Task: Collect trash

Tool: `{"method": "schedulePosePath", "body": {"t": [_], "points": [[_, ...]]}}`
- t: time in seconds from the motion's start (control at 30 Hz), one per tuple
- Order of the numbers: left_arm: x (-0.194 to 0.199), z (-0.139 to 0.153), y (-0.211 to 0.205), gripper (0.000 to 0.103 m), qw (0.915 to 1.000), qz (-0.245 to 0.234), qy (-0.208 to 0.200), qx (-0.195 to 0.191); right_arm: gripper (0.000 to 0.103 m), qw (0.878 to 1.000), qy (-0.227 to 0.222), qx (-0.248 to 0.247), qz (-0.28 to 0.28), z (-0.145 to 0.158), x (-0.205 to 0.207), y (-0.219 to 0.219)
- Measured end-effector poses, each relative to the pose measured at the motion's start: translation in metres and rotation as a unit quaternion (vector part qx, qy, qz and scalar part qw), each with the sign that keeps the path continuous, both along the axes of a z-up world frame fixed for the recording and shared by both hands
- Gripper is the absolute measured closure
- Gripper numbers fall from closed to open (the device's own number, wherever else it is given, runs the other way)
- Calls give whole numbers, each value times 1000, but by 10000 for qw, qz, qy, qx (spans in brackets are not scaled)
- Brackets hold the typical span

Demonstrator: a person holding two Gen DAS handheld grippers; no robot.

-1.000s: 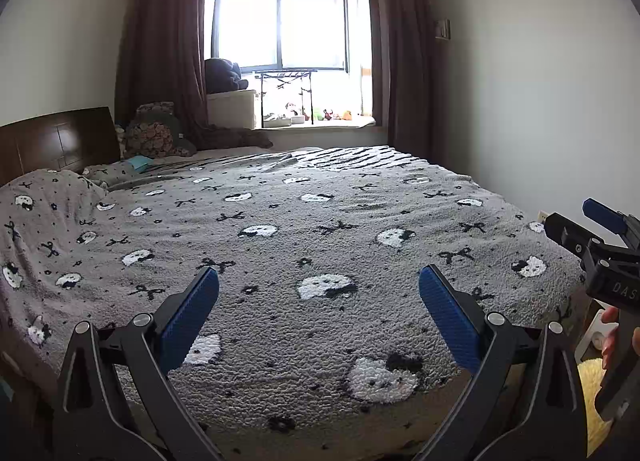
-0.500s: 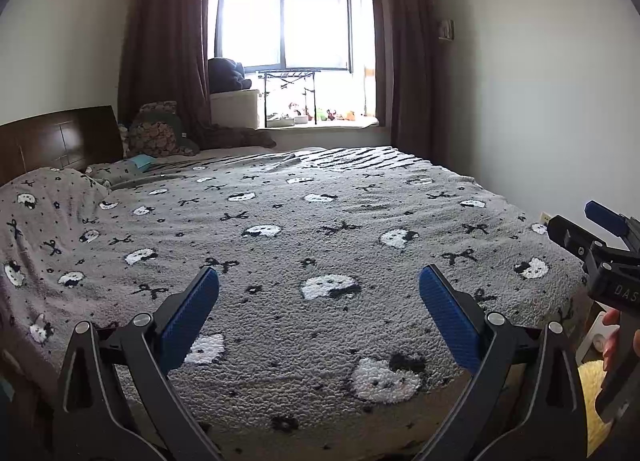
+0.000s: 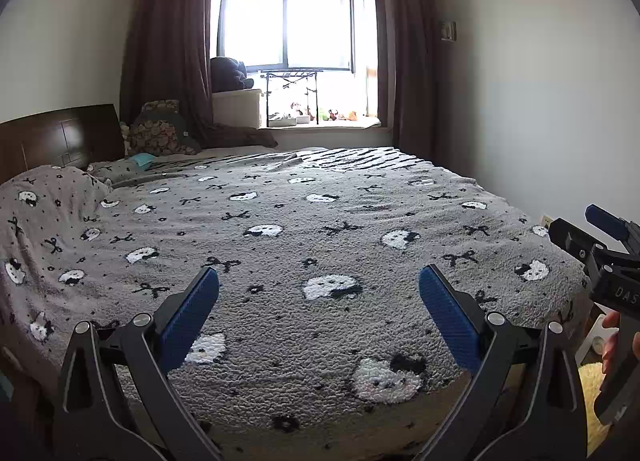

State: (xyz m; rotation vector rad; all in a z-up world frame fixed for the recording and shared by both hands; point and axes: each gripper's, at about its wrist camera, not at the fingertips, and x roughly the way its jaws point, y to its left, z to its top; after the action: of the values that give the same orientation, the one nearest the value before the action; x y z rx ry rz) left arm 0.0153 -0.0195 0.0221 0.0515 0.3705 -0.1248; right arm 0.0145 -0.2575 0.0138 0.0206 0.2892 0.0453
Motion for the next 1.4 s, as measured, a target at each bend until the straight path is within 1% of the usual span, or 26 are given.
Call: {"method": "schedulePosePath", "body": {"t": [0.33,0.5,0.63,0.9,1.03,1.17,1.3,1.4], "points": [[-3,4,3,8,9998,125,-88,-84,3,10000,34,-17,-5,-1,0,3],[-5,7,6,8,9996,15,-114,-260,3,10000,54,-35,-13,0,1,2],[-6,8,5,8,9997,10,-167,-204,3,10000,59,-31,-13,0,0,3],[-10,11,7,8,9992,61,-290,-285,3,10000,65,-43,-1,0,0,3],[-11,12,5,8,9993,21,-314,-216,3,10000,72,-56,10,-1,1,3],[-11,11,3,8,9996,-1,-251,-156,3,9999,82,-64,34,-2,1,4],[-10,12,3,8,9996,174,-214,-15,3,9999,76,-64,24,-2,2,3],[-11,13,5,8,9996,202,-217,-42,3,9999,81,-64,8,-2,3,2]]}}
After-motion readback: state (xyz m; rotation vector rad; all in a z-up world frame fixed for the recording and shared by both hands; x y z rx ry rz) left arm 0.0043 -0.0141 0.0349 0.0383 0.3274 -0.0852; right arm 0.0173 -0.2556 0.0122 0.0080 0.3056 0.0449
